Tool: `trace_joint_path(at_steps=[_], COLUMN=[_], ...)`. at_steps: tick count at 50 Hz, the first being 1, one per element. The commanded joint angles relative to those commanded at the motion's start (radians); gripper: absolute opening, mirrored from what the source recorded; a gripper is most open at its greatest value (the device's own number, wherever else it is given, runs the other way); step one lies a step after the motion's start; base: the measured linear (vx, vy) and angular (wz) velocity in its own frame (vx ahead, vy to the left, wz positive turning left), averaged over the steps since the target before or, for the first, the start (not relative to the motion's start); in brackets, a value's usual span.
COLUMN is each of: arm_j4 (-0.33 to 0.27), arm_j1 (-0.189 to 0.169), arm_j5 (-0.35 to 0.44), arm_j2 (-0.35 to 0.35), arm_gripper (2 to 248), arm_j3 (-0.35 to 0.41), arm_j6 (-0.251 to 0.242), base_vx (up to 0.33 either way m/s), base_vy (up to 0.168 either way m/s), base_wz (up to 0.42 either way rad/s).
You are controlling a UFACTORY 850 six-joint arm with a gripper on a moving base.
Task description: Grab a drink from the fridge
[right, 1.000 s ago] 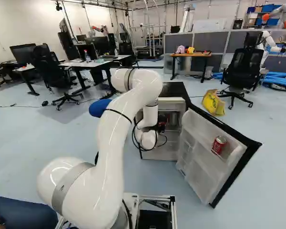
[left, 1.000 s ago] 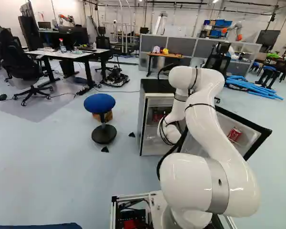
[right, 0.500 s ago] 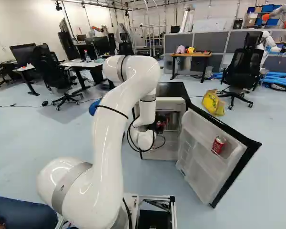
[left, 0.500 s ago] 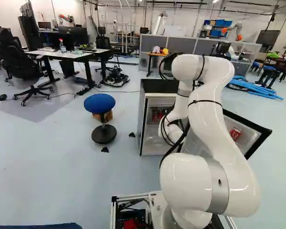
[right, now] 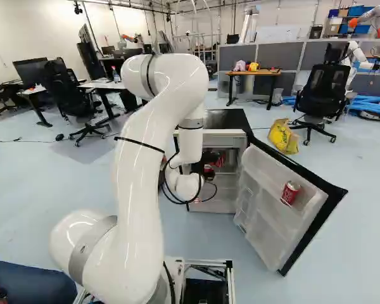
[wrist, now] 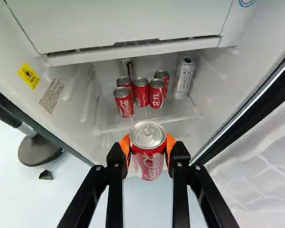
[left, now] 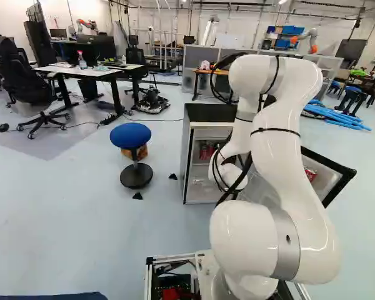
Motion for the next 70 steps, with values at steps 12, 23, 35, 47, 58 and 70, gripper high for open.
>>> trace_joint_path(at_steps=[12, 23, 35, 47, 58, 70], arm_j4=[0.0, 0.0, 0.0, 0.0, 0.0, 0.0], arm_j1=[0.0, 0.0, 0.0, 0.0, 0.0, 0.004], arm_j5=[-0.026, -0.05, -0.077, -0.103, -0.127, -0.153], arm_j2=[0.048, 0.088, 0.131, 0.175, 0.215, 0.283], arm_gripper=[96, 96, 96, 96, 96, 96], arm_j3=[0.033, 0.054, 0.076, 0.097, 0.116, 0.173], arm_j6=[0.0, 0.0, 0.0, 0.0, 0.0, 0.0], base_vx=[0.0, 0.0, 0.0, 0.0, 0.0, 0.0], base_vy=[0.0, 0.0, 0.0, 0.0, 0.0, 0.0], base_wz=[0.0, 0.0, 0.0, 0.0, 0.0, 0.0])
